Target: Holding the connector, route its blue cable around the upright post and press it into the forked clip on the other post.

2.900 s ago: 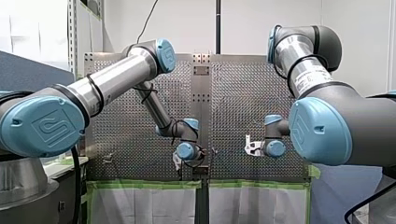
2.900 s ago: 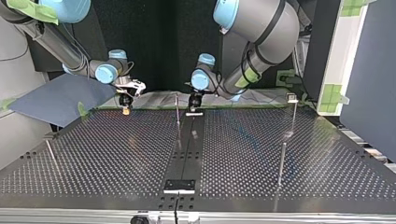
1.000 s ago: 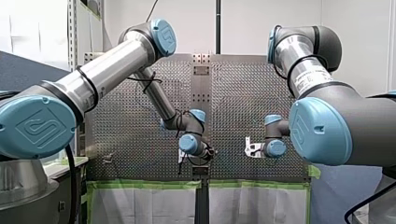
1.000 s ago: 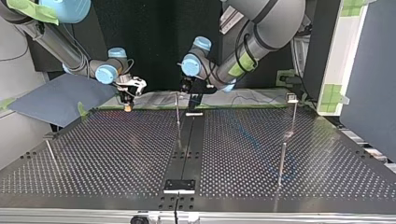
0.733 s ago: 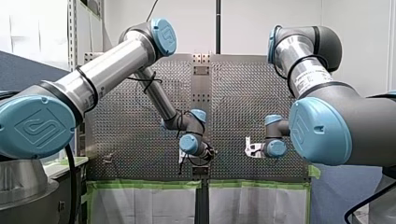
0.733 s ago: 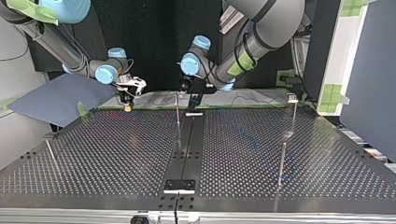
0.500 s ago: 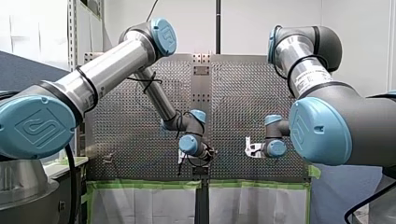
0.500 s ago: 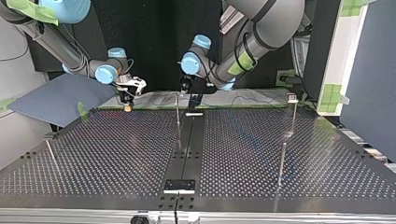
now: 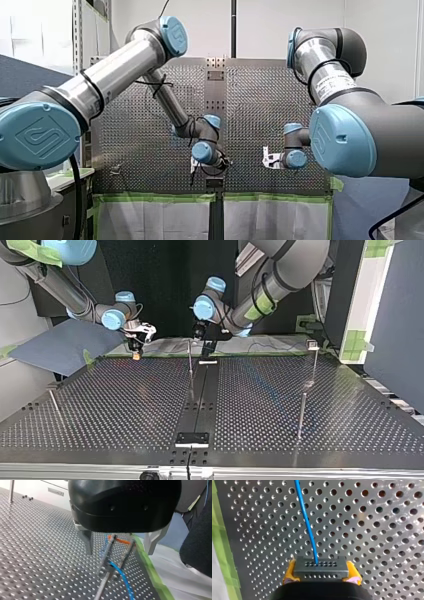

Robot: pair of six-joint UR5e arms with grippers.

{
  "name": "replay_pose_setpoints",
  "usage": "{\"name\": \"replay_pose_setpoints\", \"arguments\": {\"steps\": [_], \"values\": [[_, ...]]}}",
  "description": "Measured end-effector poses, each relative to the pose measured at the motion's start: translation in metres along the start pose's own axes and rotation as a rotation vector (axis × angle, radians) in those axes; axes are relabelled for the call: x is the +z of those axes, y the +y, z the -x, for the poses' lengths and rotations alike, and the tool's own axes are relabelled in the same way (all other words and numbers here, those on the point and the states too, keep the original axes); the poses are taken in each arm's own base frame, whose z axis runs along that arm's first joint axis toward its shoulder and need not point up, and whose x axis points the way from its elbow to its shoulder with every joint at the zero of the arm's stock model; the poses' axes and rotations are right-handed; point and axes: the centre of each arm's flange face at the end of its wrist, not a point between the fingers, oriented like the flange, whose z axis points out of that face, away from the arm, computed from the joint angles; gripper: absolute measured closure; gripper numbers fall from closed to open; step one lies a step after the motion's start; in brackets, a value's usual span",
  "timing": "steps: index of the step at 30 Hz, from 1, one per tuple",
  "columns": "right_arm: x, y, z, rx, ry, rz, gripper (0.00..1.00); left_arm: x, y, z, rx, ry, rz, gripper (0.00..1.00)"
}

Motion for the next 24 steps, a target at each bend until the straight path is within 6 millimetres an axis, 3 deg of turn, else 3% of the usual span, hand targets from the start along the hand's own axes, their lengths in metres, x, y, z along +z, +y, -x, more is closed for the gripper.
{"name": "replay_pose_setpoints", "arguments": {"steps": [24], "values": [[-0.001, 0.001, 0.002, 0.006, -0.016, 0.002, 1.0, -0.067, 0.008, 0.057, -0.099, -0.168, 0.034, 0.0]]}}
